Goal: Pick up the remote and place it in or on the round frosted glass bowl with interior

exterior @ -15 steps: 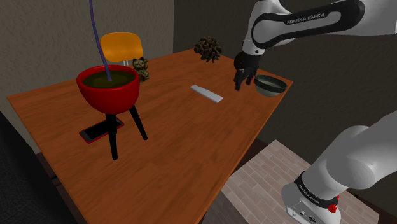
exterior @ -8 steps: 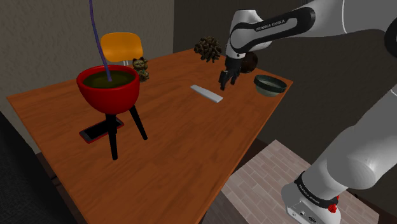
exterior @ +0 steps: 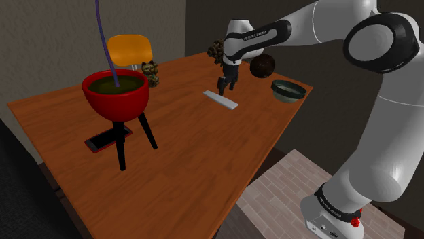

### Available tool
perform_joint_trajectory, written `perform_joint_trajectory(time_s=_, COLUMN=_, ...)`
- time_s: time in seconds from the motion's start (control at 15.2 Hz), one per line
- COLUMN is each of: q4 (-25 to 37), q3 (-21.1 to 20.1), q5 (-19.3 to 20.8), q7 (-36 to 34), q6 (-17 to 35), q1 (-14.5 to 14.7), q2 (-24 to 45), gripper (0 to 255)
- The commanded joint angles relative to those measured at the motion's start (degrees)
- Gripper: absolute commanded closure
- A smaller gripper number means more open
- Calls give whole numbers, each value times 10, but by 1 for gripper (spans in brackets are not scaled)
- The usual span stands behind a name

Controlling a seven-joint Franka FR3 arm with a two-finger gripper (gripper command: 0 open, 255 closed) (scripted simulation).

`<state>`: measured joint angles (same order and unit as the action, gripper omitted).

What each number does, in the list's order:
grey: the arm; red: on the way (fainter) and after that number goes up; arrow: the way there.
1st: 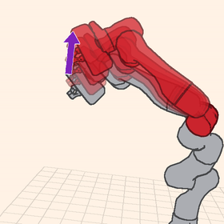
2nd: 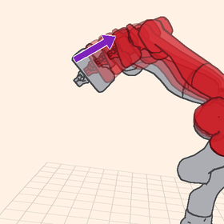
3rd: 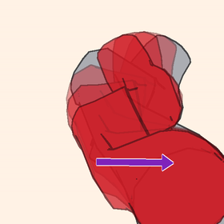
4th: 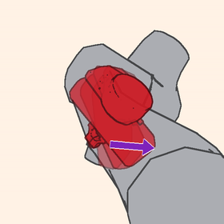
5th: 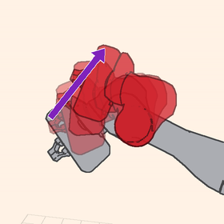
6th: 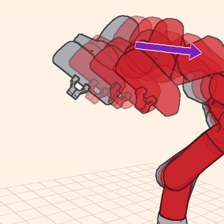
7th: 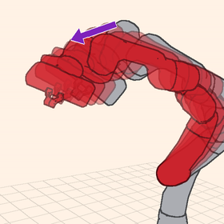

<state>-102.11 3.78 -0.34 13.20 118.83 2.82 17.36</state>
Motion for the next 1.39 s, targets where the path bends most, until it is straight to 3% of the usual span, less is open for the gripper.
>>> perform_joint_trajectory(time_s=0.0, q4=46, q3=-4, q5=-4, q7=6, q6=-2, q1=0, q2=43, gripper=0)
perform_joint_trajectory(time_s=0.13, q4=78, q3=-6, q5=-5, q7=10, q6=-5, q1=0, q2=71, gripper=0)
perform_joint_trajectory(time_s=0.59, q4=54, q3=-7, q5=-7, q7=11, q6=43, q1=-1, q2=95, gripper=0)
perform_joint_trajectory(time_s=1.12, q4=54, q3=-7, q5=-7, q7=11, q6=43, q1=-1, q2=95, gripper=0)
perform_joint_trajectory(time_s=1.19, q4=54, q3=-7, q5=-7, q7=11, q6=43, q1=-1, q2=95, gripper=255)
perform_joint_trajectory(time_s=1.32, q4=54, q3=-7, q5=-7, q7=11, q6=43, q1=-1, q2=95, gripper=255)
